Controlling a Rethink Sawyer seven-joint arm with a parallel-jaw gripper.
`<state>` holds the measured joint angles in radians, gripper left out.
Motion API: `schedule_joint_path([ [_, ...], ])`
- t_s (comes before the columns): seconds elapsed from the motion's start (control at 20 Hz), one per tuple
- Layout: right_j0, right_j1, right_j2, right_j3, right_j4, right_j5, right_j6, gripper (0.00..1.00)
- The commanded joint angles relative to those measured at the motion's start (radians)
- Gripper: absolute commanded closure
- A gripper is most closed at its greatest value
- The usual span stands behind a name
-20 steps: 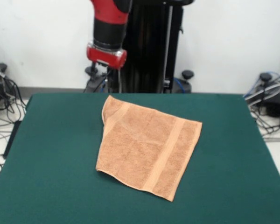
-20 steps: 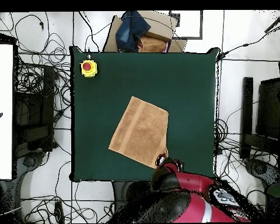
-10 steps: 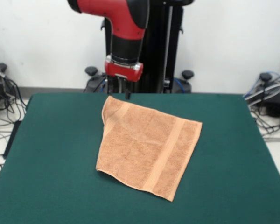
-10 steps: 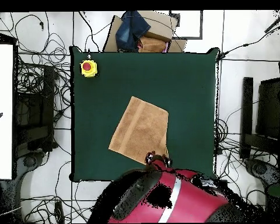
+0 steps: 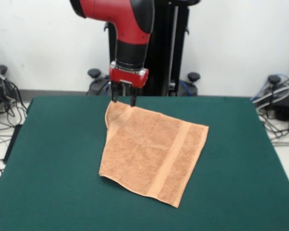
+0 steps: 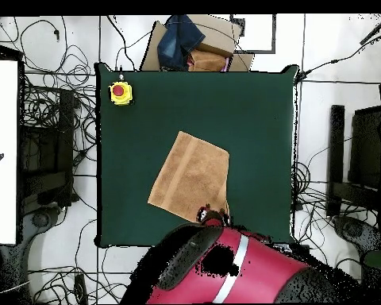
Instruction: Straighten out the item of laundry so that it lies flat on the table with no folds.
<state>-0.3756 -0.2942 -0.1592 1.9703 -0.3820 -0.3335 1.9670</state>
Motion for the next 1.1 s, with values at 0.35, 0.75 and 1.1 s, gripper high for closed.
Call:
schedule_joint_path([
  [0.35,0.028,0.022,0.08,-0.196,0.092,0.077,0.118,0.0],
  [0.75,-0.013,-0.012,0.146,-0.277,0.056,0.27,0.035,0.0],
  [1.1,0.048,0.035,0.099,-0.322,0.073,0.228,0.088,0.0],
])
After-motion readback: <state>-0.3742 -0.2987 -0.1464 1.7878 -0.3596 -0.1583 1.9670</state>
